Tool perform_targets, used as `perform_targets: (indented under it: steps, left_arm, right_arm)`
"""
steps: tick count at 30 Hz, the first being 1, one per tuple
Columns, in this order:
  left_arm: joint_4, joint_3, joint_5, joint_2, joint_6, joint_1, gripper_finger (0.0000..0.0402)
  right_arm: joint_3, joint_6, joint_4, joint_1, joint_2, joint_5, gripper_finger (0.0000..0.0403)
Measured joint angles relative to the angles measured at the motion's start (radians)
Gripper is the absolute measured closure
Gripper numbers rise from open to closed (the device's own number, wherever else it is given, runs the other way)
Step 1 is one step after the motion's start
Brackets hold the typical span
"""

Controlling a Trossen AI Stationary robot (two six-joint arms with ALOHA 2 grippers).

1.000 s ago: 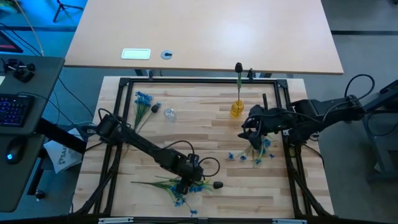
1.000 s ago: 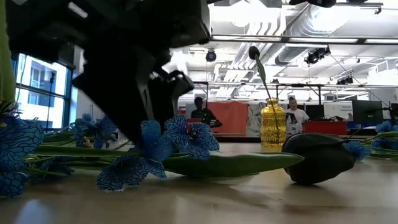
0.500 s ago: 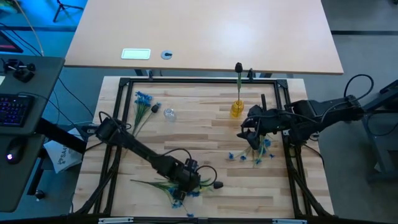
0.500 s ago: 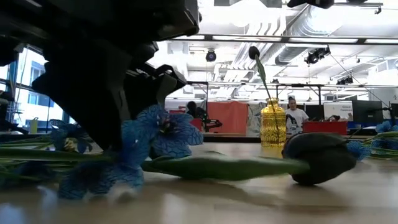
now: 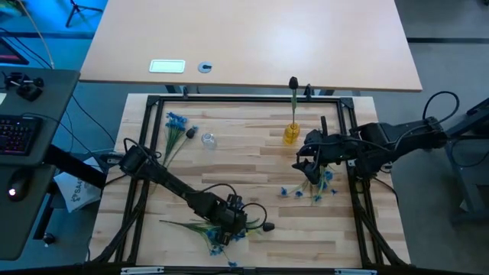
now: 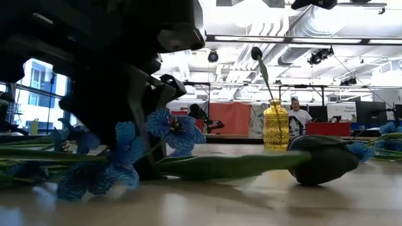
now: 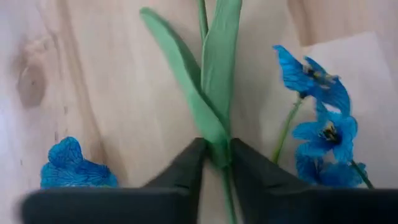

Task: Sort flowers into vase by color
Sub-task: Put the bottom black tulip flower into the yellow crystal vase

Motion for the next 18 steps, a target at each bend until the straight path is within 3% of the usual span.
perform_targets:
  steps: [2, 12, 18]
  left_arm:
    - [-0.001, -0.001, 0.009, -0.013, -0.025, 0.007, 0.0386]
    - [0.011, 0.022, -0.037, -0.190, 0.007, 0.075, 0.0399]
    - [0.040, 0.022, -0.273, -0.360, 0.003, 0.079, 0.0401]
  right_arm:
    - [0.000, 0.000, 0.001, 0.000, 0.000, 0.000, 0.0160]
    - [0.062, -0.079, 0.034, 0.000, -0.008, 0.000, 0.0160]
    - [0.243, -0.187, 0.060, -0.002, -0.010, 0.045, 0.0160]
